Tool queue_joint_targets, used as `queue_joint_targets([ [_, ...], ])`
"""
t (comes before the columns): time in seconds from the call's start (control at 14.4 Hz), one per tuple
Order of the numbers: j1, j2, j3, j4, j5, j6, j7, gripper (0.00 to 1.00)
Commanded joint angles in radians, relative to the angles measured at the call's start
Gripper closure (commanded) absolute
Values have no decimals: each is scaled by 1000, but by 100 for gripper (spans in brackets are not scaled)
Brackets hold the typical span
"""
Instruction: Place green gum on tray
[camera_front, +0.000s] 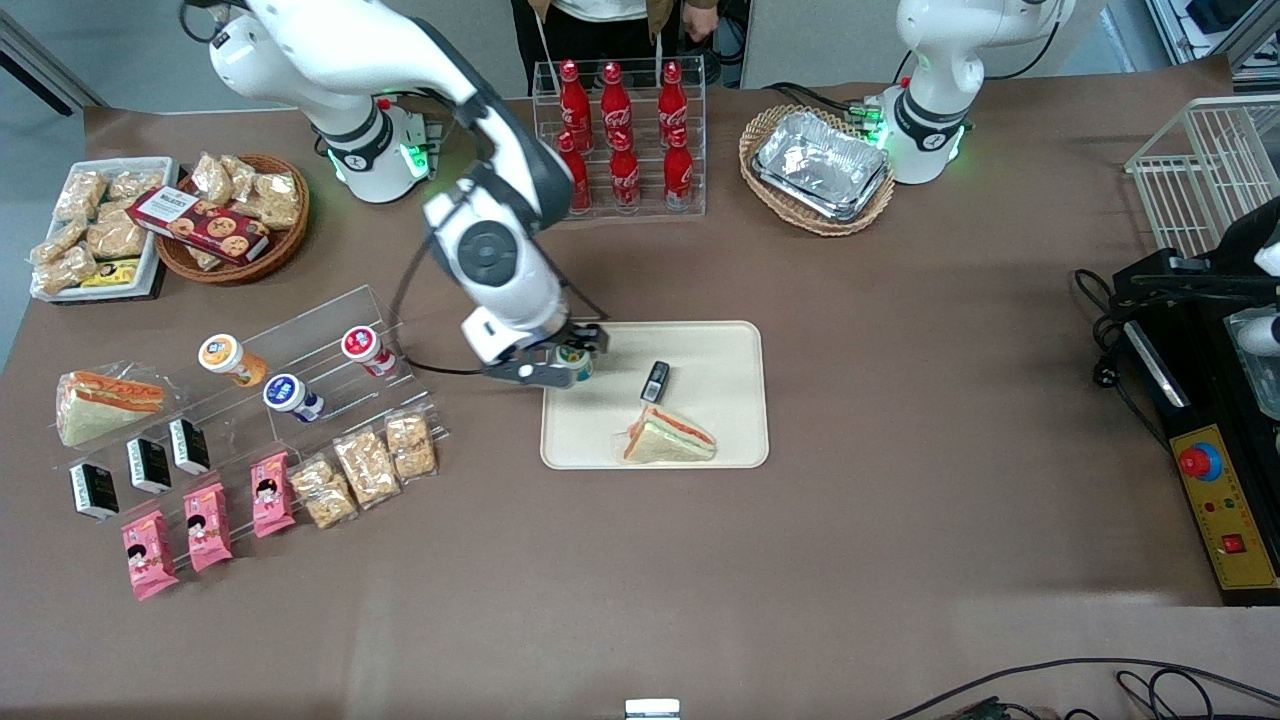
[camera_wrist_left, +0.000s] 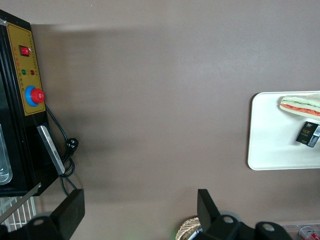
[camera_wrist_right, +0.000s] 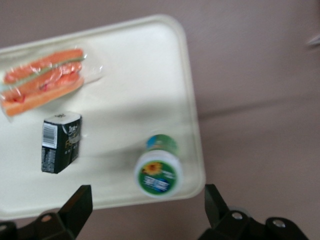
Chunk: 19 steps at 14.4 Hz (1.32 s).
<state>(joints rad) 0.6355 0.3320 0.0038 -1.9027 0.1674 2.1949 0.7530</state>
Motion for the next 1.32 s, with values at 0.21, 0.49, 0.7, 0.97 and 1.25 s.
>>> queue_joint_targets([
  [0.21,-232,-161,2,48,21,-298,-294,0],
  [0.49,-405,-243,1,80,12,-443,-516,0],
  [0.7,-508,-234,1,200,0,-575,-612,0],
  [0.97,-597,-214,1,336,-69,-678,-707,0],
  [1.25,-623,-218,-27,424,-105,-725,-709,0],
])
